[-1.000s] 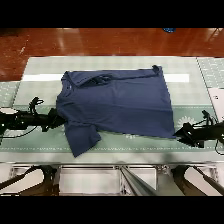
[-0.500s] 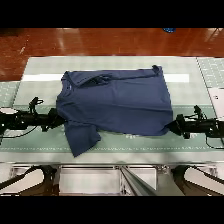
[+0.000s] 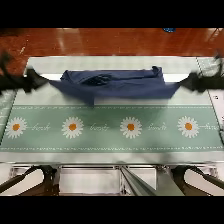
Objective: Fold the shirts.
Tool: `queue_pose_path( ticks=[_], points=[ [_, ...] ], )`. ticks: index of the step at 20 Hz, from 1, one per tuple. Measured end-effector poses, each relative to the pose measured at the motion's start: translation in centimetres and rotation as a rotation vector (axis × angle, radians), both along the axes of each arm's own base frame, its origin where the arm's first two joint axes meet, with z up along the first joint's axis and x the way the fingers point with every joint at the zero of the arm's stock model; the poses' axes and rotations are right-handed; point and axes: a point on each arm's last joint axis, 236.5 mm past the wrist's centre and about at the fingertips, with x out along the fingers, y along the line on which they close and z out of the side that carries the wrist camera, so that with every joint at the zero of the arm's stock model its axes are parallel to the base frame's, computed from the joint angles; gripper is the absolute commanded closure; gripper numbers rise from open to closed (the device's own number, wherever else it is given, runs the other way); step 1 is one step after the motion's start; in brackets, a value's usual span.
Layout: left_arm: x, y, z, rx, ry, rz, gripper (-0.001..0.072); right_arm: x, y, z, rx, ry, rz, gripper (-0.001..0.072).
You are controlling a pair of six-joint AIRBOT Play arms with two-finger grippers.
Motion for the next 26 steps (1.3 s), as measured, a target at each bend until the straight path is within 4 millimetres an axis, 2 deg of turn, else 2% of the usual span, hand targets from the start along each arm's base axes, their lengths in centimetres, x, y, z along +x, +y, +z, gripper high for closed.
queue_pose_path(
  ticks=[2, 4, 5, 6, 8, 10, 12, 13, 16, 18, 20, 22, 24, 26],
  points=[
    [1.3, 0.1, 8.5, 0.041, -0.197, -0.005, 0.0690, 1.4, -0.6, 8.6, -0.083, -0.194, -0.008, 0.0688],
    [1.1, 0.2, 16.8, 0.079, -0.379, 0.012, 0.0690, 0.7, -0.6, 16.6, -0.160, -0.368, -0.030, 0.0688],
    [0.4, 0.3, 20.5, 0.099, -0.457, 0.025, 0.0690, -0.4, -0.3, 20.3, -0.194, -0.452, -0.038, 0.0688],
    [-0.6, 0.4, 24.2, 0.128, -0.540, 0.041, 0.0690, -1.7, 0.1, 23.0, -0.221, -0.514, -0.046, 0.0688],
    [-3.6, 0.4, 30.4, 0.187, -0.690, 0.073, 0.0690, -5.3, 1.2, 27.6, -0.268, -0.621, -0.053, 0.0687],
    [-7.3, 0.0, 34.7, 0.255, -0.802, 0.106, 0.0690, -9.1, 2.3, 30.4, -0.320, -0.695, -0.063, 0.0688],
    [-10.9, -0.6, 37.1, 0.348, -0.877, 0.140, 0.0690, -12.8, 2.9, 32.4, -0.378, -0.755, -0.088, 0.0687],
    [-12.4, -0.9, 37.7, 0.402, -0.899, 0.155, 0.0690, -14.6, 3.1, 33.1, -0.407, -0.777, -0.106, 0.0688],
    [-16.9, -1.5, 38.1, 0.572, -0.918, 0.215, 0.0690, -19.0, 3.3, 34.1, -0.476, -0.815, -0.159, 0.0687],
    [-19.7, -1.7, 38.1, 0.654, -0.925, 0.254, 0.0690, -20.9, 2.6, 33.4, -0.529, -0.786, -0.200, 0.0688],
    [-22.2, -1.7, 38.2, 0.701, -0.934, 0.287, 0.0690, -21.8, 1.5, 32.7, -0.565, -0.749, -0.245, 0.0687],
    [-23.4, -0.6, 37.3, 0.742, -0.891, 0.318, 0.0690, -21.7, 0.9, 31.5, -0.570, -0.706, -0.266, 0.0688],
    [-23.5, 0.4, 35.9, 0.758, -0.832, 0.329, 0.0690, -20.7, 0.8, 29.7, -0.540, -0.658, -0.254, 0.0688],
    [-22.1, 1.7, 33.2, 0.758, -0.730, 0.326, 0.0690, -19.1, 1.4, 27.3, -0.477, -0.611, -0.214, 0.0688]
  ],
)
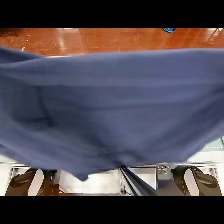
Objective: Fold the shirts.
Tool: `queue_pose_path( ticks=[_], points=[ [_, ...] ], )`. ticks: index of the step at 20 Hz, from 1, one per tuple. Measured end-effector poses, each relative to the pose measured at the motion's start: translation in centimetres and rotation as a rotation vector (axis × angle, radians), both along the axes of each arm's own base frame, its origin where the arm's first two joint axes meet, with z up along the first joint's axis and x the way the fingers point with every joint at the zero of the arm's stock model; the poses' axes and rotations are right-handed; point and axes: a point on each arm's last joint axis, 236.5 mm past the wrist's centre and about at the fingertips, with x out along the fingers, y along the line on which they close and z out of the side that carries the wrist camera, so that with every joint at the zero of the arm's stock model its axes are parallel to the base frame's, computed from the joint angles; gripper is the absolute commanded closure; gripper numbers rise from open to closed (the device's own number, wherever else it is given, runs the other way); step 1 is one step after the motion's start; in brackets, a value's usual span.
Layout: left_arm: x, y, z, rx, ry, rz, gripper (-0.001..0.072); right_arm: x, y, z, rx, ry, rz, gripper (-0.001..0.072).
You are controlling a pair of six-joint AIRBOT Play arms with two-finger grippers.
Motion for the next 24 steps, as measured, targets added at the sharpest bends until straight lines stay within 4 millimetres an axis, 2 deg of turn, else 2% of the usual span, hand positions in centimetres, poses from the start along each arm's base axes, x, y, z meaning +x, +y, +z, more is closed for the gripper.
queue_pose_path(
  ticks=[3, 5, 8, 11, 15, 19, 21, 24],
  points=[
    [4.3, 1.1, -6.3, -0.071, 0.188, -0.006, 0.0690, 3.9, -0.2, -5.0, 0.090, 0.102, 0.040, 0.0688],
    [8.6, 1.3, -11.1, -0.151, 0.304, -0.036, 0.0690, 7.1, -0.2, -8.5, 0.165, 0.162, 0.076, 0.0688],
    [15.4, 0.9, -19.8, -0.274, 0.489, -0.095, 0.0690, 12.5, 0.6, -13.3, 0.278, 0.230, 0.156, 0.0688],
    [21.9, -0.6, -26.5, -0.388, 0.593, -0.148, 0.0690, 18.6, 1.2, -19.1, 0.353, 0.313, 0.178, 0.0688],
    [30.7, -2.3, -32.1, -0.520, 0.649, -0.196, 0.0690, 27.1, 0.0, -26.1, 0.410, 0.414, 0.138, 0.0688],
    [37.4, -2.3, -36.5, -0.614, 0.684, -0.180, 0.0690, 33.8, -1.3, -29.9, 0.479, 0.486, 0.136, 0.0688],
    [39.1, -2.4, -38.9, -0.650, 0.718, -0.165, 0.0690, 36.1, -1.7, -31.2, 0.519, 0.513, 0.128, 0.0688],
    [39.5, -2.4, -41.8, -0.621, 0.782, -0.156, 0.0690, 37.1, -2.3, -32.9, 0.563, 0.564, 0.120, 0.0687]
  ],
)
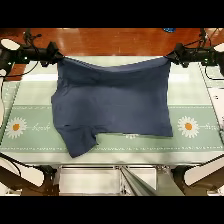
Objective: Fold the shirts.
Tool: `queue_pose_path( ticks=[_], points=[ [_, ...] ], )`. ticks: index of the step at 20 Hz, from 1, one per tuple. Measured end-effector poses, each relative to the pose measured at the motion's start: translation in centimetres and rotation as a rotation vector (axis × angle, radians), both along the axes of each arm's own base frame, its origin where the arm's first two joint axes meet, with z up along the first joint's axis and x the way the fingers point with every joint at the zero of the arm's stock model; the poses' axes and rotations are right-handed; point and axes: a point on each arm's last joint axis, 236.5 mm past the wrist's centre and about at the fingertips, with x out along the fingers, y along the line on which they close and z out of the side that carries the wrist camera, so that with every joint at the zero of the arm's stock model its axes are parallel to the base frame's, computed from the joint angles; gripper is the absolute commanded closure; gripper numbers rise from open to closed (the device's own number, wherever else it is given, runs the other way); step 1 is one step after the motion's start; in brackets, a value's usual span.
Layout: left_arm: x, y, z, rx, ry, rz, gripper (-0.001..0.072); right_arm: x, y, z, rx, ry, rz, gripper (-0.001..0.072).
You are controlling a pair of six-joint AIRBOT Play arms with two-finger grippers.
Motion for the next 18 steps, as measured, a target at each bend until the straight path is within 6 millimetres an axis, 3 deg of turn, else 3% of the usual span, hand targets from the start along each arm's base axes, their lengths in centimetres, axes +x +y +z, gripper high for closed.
queue_pose_path(
  ticks=[2, 5, 10, 14, 15, 16, 17, 18],
  points=[
    [-0.8, 0.6, -1.5, 0.037, 0.051, -0.030, 0.0690, -0.6, -0.5, -0.9, 0.014, 0.044, 0.023, 0.0687],
    [-4.2, 1.1, -3.8, 0.097, 0.154, -0.175, 0.0690, -3.3, -1.0, -2.3, 0.012, 0.138, 0.109, 0.0688],
    [-10.6, 2.2, -6.8, 0.200, 0.349, -0.392, 0.0690, -10.1, -2.1, -7.6, -0.128, 0.411, 0.258, 0.0687],
    [-14.2, 2.2, -9.0, 0.218, 0.478, -0.466, 0.0690, -12.8, -2.7, -10.7, -0.171, 0.532, 0.273, 0.0687],
    [-14.8, 2.3, -9.4, 0.223, 0.502, -0.476, 0.0674, -13.2, -2.6, -11.2, -0.170, 0.548, 0.274, 0.0616],
    [-15.3, 2.2, -9.7, 0.221, 0.517, -0.483, 0.0474, -13.7, -2.6, -11.7, -0.171, 0.567, 0.273, 0.0368],
    [-15.9, 2.2, -9.9, 0.221, 0.543, -0.485, 0.0205, -13.9, -2.6, -11.9, -0.170, 0.576, 0.273, 0.0296],
    [-16.1, 2.3, -10.1, 0.218, 0.563, -0.473, 0.0198, -14.1, -2.6, -12.1, -0.168, 0.581, 0.273, 0.0296]
  ],
)
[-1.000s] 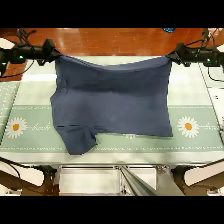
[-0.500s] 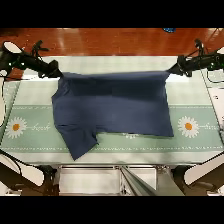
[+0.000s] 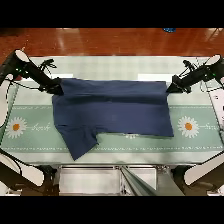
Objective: Fold the shirts.
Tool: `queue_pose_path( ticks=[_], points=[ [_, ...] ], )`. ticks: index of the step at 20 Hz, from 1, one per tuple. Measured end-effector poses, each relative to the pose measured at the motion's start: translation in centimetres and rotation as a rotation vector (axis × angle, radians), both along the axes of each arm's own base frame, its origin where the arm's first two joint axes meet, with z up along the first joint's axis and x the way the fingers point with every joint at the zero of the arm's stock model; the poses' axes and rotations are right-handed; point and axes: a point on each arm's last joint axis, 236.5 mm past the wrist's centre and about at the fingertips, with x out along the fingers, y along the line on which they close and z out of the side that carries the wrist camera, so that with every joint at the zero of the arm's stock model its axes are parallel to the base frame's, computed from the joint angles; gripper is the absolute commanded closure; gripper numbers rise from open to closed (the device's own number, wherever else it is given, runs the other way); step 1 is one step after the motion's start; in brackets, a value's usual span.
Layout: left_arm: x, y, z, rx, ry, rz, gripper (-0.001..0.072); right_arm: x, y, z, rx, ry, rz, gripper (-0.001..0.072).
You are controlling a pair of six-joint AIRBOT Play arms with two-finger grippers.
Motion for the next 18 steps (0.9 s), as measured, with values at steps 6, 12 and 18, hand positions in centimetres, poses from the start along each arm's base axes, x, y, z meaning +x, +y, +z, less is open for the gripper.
queue_pose_path(
  ticks=[6, 12, 18],
  points=[
    [-2.6, 0.8, 2.4, 0.052, 0.062, 0.022, 0.0198, -1.1, -1.4, 3.3, -0.043, -0.013, -0.029, 0.0296],
    [-9.0, 5.3, 5.8, 0.156, -0.023, 0.176, 0.0199, -5.2, -3.0, 6.9, -0.123, -0.150, -0.149, 0.0296],
    [-17.9, 7.7, 3.2, 0.017, -0.031, 0.559, 0.0199, -10.6, 1.5, 6.4, 0.002, -0.260, -0.205, 0.0296]
  ],
)
